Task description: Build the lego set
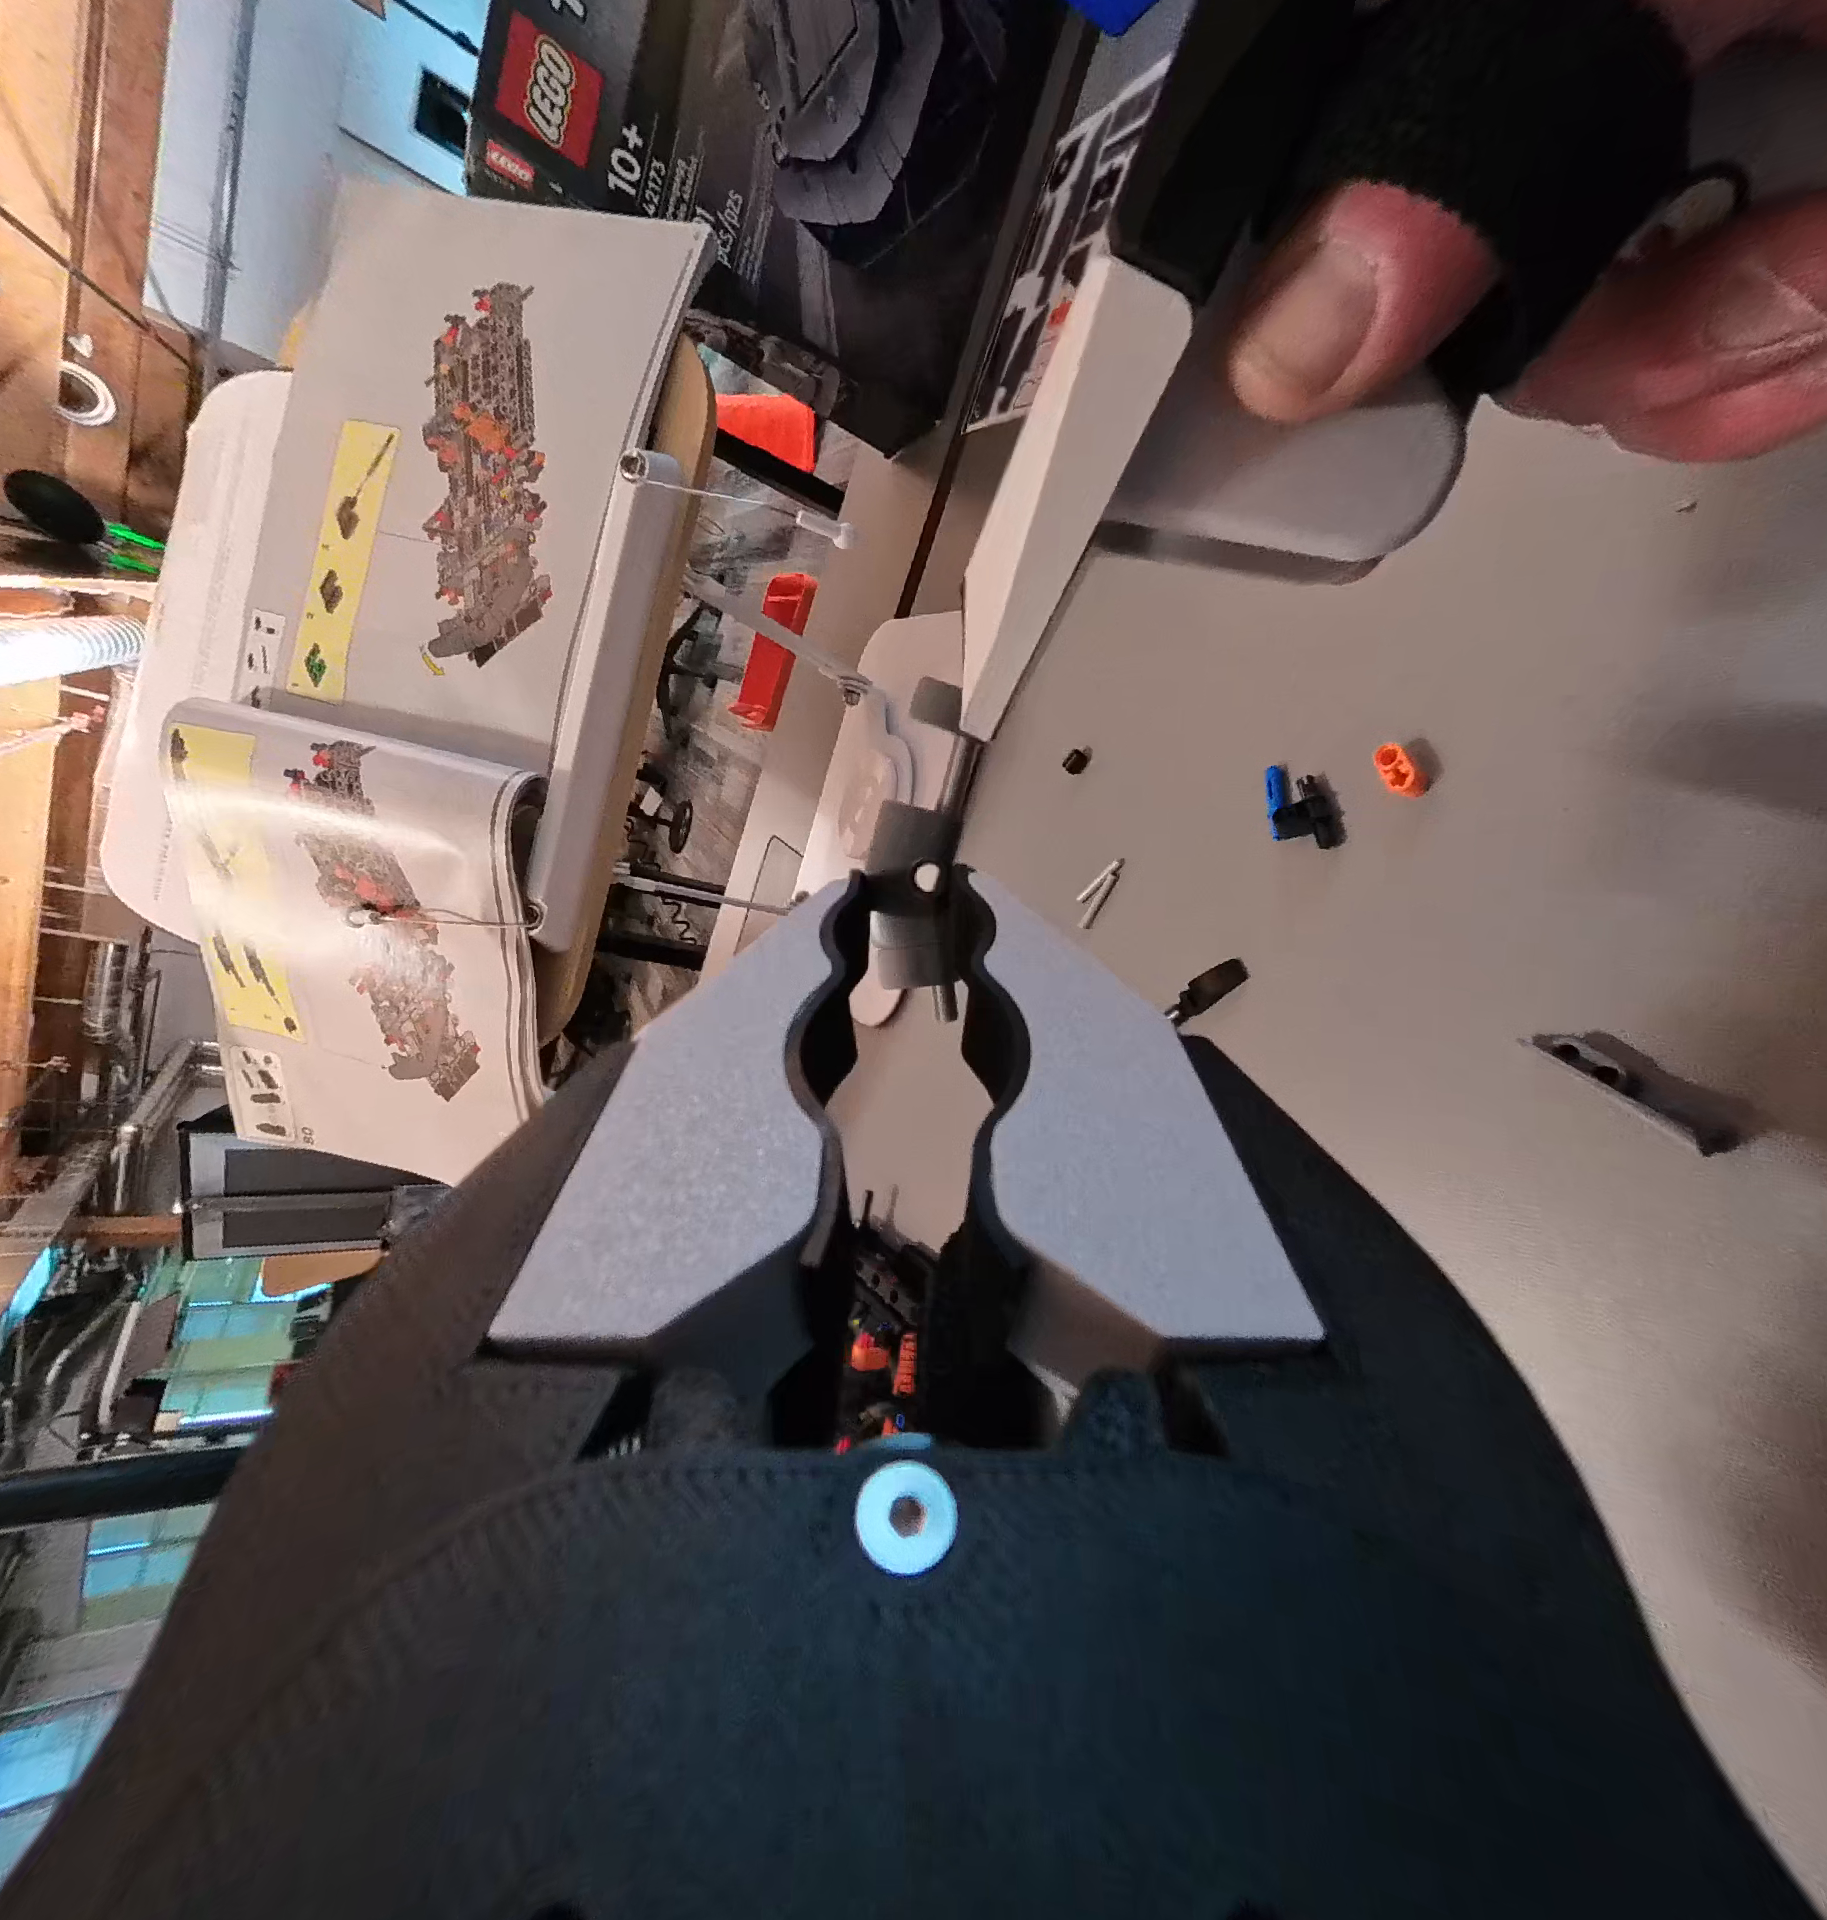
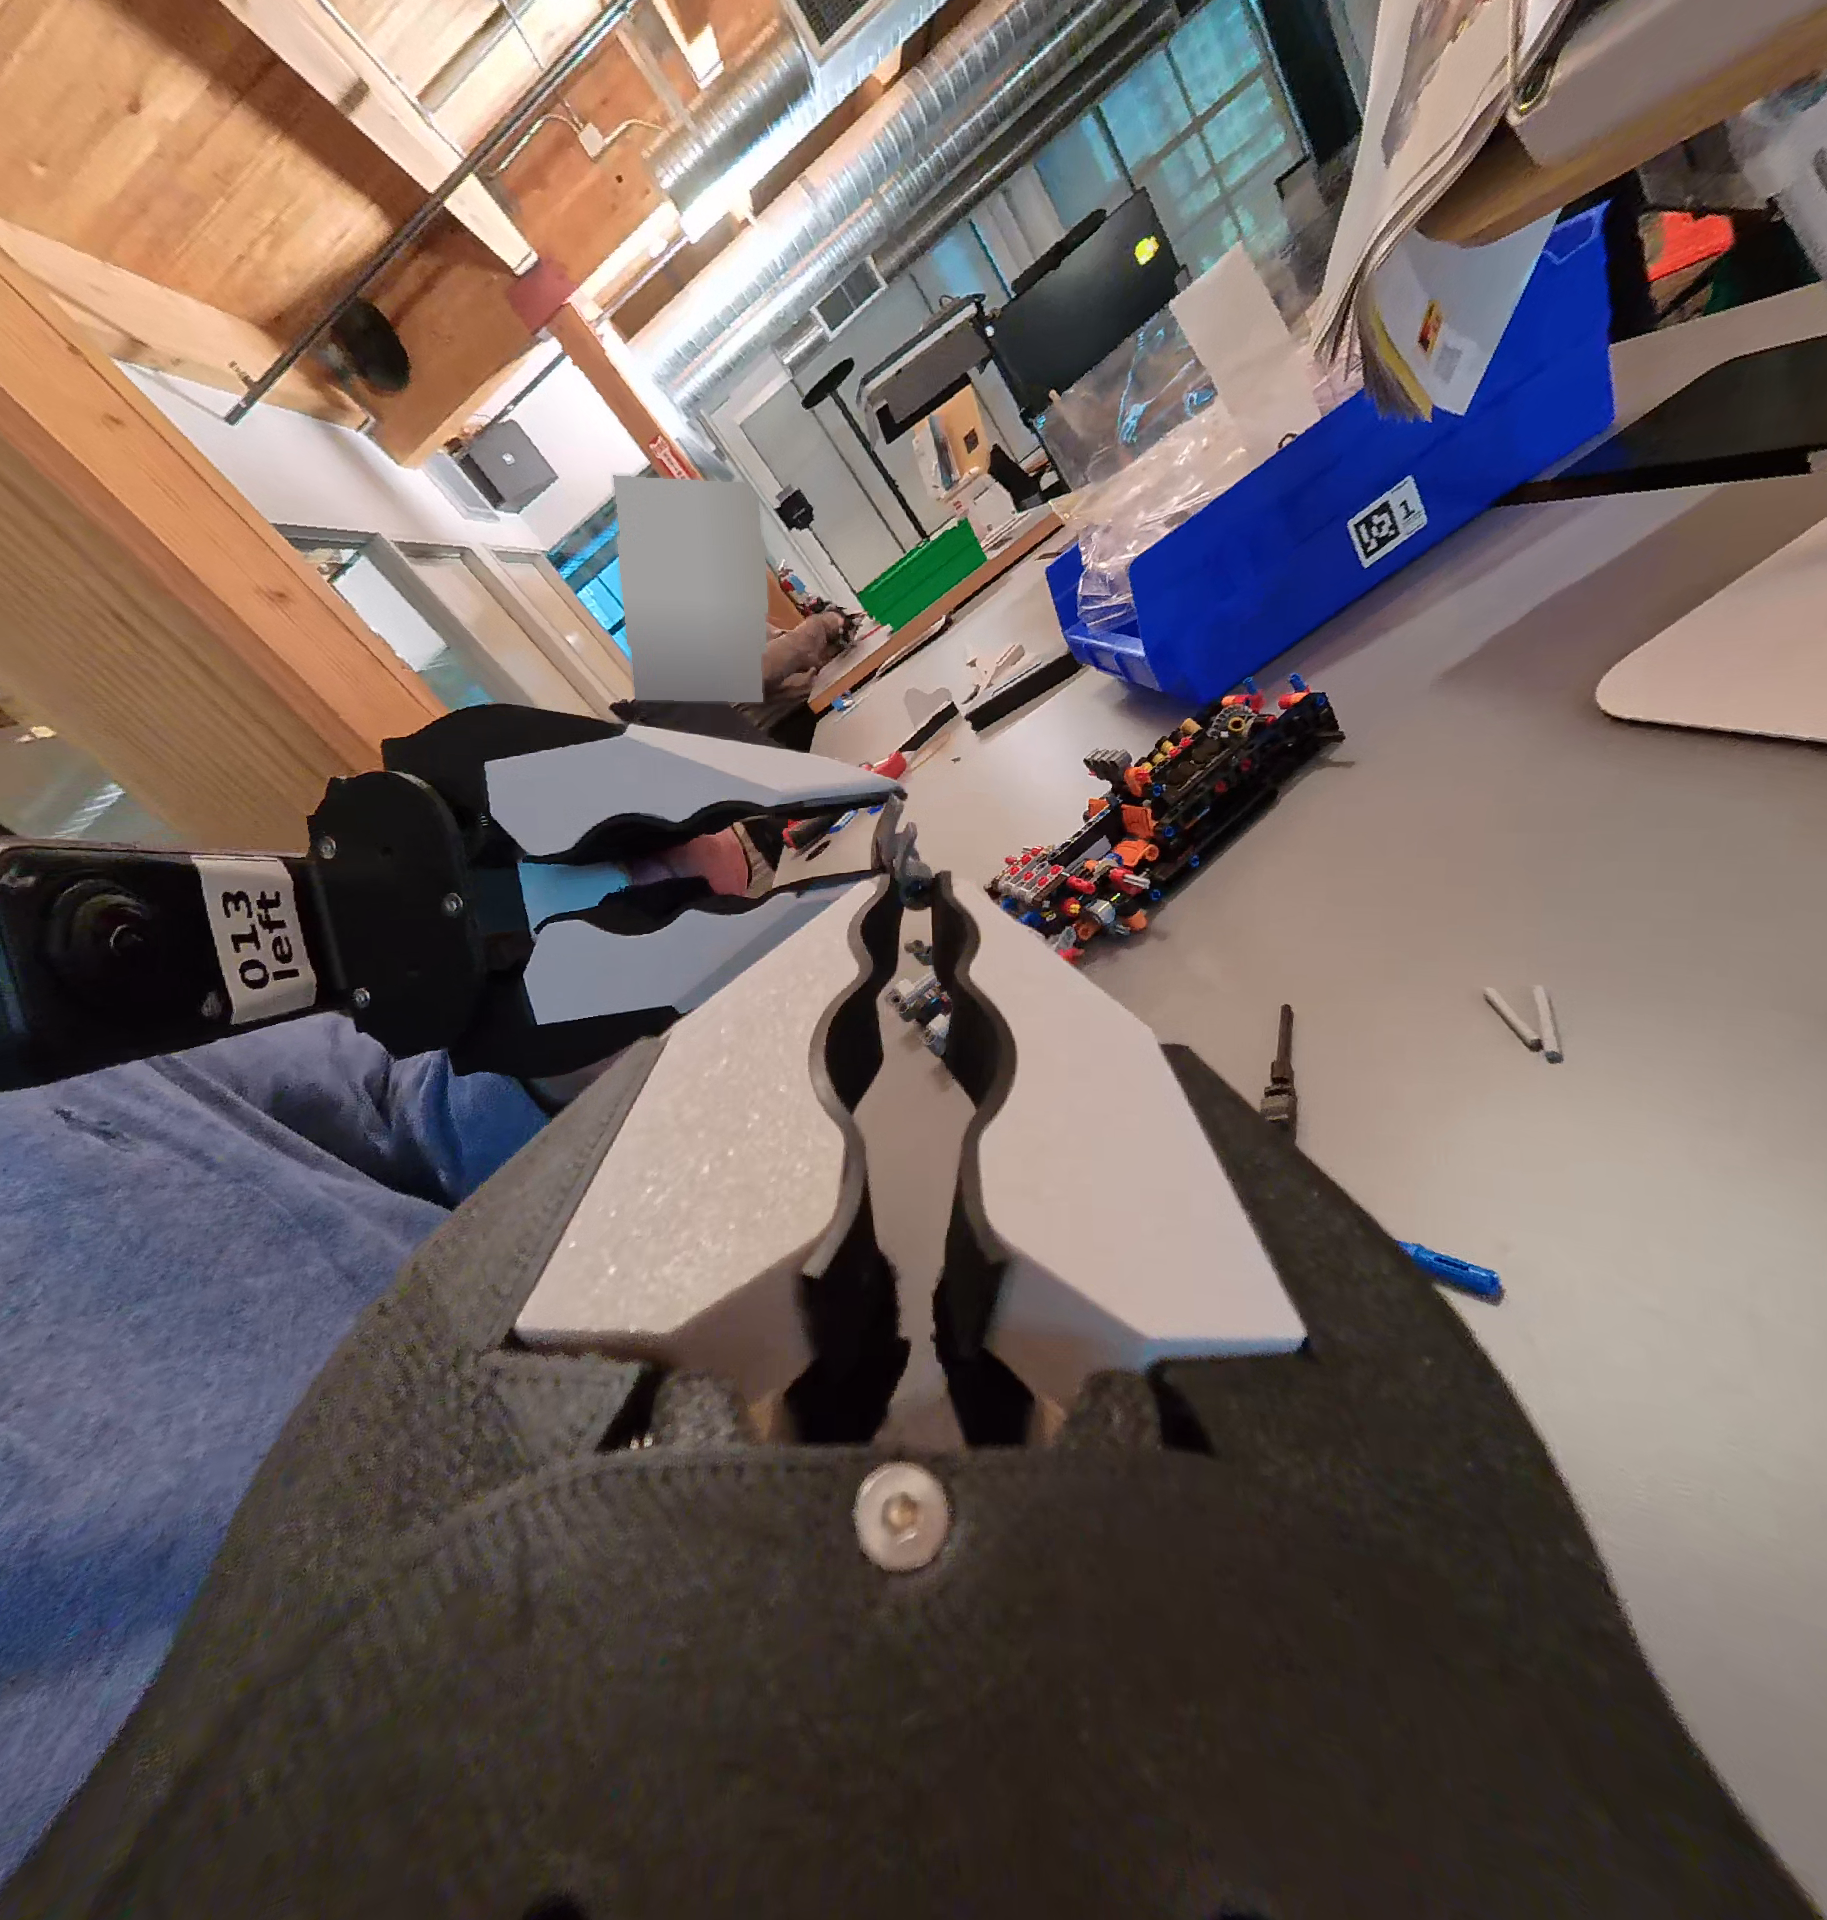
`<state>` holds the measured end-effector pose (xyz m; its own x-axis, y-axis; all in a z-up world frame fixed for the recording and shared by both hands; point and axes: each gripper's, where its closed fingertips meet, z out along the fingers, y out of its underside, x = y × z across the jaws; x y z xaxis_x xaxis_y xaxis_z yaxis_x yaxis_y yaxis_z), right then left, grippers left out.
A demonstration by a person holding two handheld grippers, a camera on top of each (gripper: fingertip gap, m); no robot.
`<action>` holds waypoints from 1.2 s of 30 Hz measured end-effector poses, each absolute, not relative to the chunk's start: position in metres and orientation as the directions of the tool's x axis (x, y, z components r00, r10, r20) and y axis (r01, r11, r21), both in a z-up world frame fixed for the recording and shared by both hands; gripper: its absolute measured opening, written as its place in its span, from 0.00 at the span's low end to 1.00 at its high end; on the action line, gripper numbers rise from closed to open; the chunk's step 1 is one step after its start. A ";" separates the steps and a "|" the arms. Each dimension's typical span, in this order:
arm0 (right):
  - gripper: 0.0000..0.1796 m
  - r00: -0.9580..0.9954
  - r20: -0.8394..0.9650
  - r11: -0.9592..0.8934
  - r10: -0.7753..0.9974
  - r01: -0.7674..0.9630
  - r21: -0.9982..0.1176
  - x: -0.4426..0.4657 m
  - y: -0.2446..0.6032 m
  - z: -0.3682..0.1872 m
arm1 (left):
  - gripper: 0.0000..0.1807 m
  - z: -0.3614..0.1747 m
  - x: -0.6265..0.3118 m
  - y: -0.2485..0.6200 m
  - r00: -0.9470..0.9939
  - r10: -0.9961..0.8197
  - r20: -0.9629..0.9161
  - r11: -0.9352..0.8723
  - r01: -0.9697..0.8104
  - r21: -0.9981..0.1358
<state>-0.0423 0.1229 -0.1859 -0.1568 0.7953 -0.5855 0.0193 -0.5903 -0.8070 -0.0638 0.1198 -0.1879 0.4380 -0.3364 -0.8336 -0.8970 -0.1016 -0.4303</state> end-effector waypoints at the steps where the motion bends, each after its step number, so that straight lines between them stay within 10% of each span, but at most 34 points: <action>1: 0.02 -0.164 -0.590 -0.595 0.790 0.021 -0.803 -0.042 0.123 -0.185 | 0.06 -0.187 -0.064 0.120 0.429 -0.335 -0.839 -0.097 -0.901 -0.422; 22: 0.10 -0.204 -0.467 -0.433 0.861 0.190 -0.881 -0.034 0.119 -0.180 | 0.07 -0.182 -0.060 0.114 0.485 -0.445 -0.753 -0.039 -0.851 -0.525; 36: 0.13 -0.073 -0.125 -0.045 0.989 0.666 -0.745 0.065 0.090 -0.262 | 0.07 -0.306 -0.093 0.048 0.651 -0.699 -0.297 -0.485 -0.736 -0.472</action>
